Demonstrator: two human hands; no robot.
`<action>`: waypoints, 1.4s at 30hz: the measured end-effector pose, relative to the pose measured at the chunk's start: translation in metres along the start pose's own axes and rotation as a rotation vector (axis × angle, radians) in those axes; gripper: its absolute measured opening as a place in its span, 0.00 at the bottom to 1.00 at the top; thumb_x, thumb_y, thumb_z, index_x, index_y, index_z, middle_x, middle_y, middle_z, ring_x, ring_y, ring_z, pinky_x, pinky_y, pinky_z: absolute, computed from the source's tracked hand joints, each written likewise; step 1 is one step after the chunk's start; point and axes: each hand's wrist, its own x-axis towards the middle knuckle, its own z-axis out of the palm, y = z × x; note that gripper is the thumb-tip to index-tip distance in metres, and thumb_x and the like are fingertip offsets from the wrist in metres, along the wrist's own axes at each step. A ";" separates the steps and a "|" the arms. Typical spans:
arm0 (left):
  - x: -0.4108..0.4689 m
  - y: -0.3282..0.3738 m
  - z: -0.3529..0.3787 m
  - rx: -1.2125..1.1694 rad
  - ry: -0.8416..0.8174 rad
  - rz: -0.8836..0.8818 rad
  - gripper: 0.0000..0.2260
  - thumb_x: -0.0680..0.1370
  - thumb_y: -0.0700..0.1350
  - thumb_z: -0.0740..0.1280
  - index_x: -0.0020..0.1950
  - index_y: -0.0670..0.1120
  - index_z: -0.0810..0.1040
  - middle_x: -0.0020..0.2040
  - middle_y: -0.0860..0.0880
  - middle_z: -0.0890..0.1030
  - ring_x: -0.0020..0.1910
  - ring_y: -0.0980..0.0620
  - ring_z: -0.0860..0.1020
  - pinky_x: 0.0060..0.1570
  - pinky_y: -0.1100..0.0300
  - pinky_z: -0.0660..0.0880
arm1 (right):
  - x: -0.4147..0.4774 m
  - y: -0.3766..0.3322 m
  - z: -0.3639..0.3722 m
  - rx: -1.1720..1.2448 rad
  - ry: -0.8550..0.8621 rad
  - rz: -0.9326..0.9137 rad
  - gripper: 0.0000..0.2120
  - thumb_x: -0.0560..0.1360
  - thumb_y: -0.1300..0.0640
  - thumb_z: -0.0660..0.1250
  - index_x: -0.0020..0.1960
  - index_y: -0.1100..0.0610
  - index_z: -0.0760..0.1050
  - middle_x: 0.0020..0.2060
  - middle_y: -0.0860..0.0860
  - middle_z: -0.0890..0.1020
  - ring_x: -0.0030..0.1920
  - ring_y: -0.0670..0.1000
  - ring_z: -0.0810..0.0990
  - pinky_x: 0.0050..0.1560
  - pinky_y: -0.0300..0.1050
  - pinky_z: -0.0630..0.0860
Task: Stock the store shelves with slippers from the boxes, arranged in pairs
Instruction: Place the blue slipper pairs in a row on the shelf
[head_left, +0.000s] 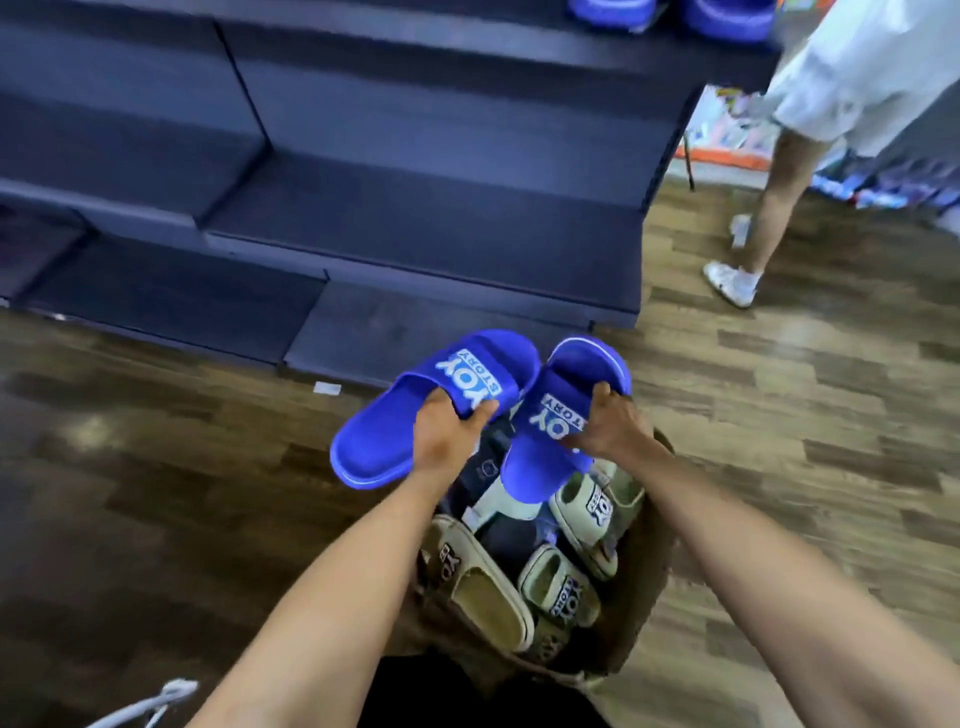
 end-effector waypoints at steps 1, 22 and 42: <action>-0.001 0.013 -0.009 -0.038 0.023 0.025 0.23 0.72 0.47 0.72 0.61 0.37 0.72 0.60 0.40 0.78 0.61 0.43 0.75 0.57 0.58 0.68 | -0.001 -0.006 -0.014 0.002 0.021 -0.018 0.36 0.67 0.45 0.73 0.63 0.63 0.62 0.63 0.61 0.73 0.64 0.61 0.71 0.59 0.51 0.70; 0.178 0.063 -0.311 0.077 0.183 0.286 0.17 0.76 0.56 0.63 0.44 0.41 0.71 0.46 0.42 0.80 0.47 0.40 0.77 0.40 0.55 0.69 | 0.012 -0.333 -0.156 -0.386 0.339 -0.236 0.50 0.66 0.51 0.73 0.75 0.46 0.42 0.67 0.56 0.55 0.69 0.61 0.55 0.55 0.47 0.71; 0.284 0.174 -0.321 0.624 0.228 0.711 0.21 0.79 0.59 0.55 0.50 0.43 0.77 0.54 0.45 0.80 0.55 0.44 0.75 0.58 0.51 0.65 | 0.094 -0.309 -0.300 0.183 0.586 -0.264 0.33 0.67 0.55 0.70 0.69 0.50 0.60 0.66 0.54 0.61 0.63 0.58 0.59 0.61 0.43 0.60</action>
